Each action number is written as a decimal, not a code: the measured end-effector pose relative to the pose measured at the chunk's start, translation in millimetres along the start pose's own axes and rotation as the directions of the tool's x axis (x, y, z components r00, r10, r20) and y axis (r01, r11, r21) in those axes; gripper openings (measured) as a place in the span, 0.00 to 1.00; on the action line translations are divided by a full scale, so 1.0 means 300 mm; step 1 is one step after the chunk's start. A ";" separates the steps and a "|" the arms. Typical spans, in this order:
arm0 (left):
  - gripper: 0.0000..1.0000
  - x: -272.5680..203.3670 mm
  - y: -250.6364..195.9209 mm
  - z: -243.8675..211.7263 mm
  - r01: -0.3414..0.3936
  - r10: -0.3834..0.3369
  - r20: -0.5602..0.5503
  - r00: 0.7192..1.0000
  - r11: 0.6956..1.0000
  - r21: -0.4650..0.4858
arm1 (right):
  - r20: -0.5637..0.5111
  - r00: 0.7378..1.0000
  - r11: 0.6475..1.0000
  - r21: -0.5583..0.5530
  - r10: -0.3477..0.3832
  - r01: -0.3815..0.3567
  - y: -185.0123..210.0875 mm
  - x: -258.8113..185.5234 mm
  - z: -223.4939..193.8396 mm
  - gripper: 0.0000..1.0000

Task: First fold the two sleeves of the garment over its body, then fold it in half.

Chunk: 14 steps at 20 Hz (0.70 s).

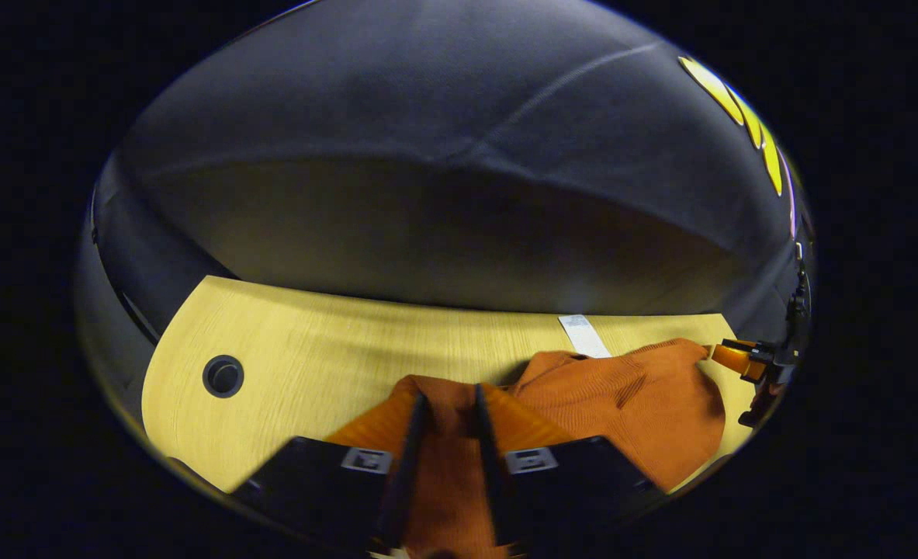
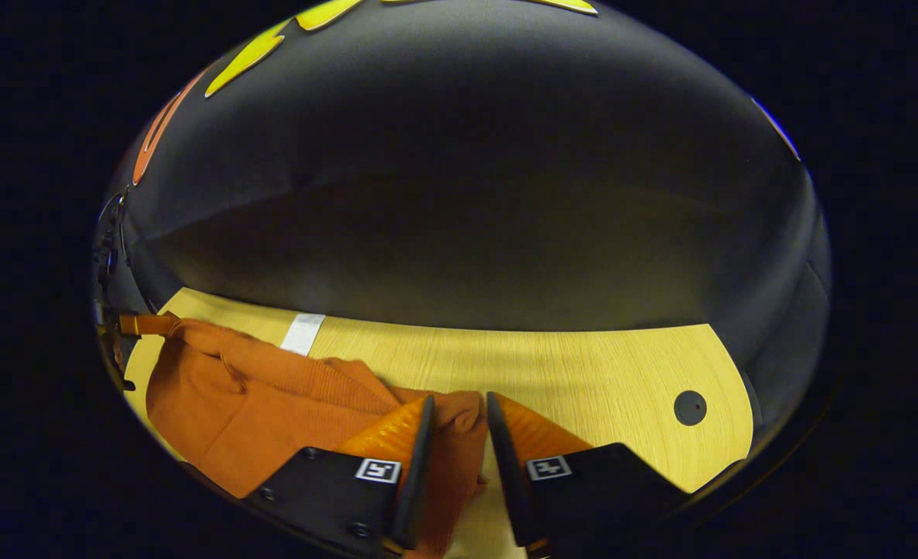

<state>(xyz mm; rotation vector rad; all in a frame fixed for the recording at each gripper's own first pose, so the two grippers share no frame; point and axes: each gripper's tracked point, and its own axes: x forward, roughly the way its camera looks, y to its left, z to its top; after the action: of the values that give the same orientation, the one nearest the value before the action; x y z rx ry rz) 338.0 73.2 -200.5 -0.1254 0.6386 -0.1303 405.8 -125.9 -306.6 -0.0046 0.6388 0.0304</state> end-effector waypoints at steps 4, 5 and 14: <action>0.91 -0.033 0.023 0.037 -0.042 0.042 0.046 0.998 0.999 -0.005 | 0.008 1.000 1.000 0.029 -0.008 0.008 -0.022 -0.009 0.002 0.70; 0.92 -0.060 0.049 0.042 -0.054 0.055 0.055 0.997 0.998 -0.012 | 0.014 1.000 0.999 0.031 -0.008 0.008 -0.023 -0.020 0.007 0.73; 0.92 -0.373 0.049 0.286 -0.099 0.113 0.265 0.957 0.993 -0.066 | 0.207 0.978 0.999 -0.033 0.028 -0.022 -0.054 -0.128 0.113 0.87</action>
<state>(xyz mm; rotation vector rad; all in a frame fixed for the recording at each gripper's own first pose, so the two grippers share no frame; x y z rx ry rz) 301.7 112.1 -69.3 -0.1562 0.3761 0.0078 395.7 -142.7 -256.5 -0.0224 0.4289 0.0642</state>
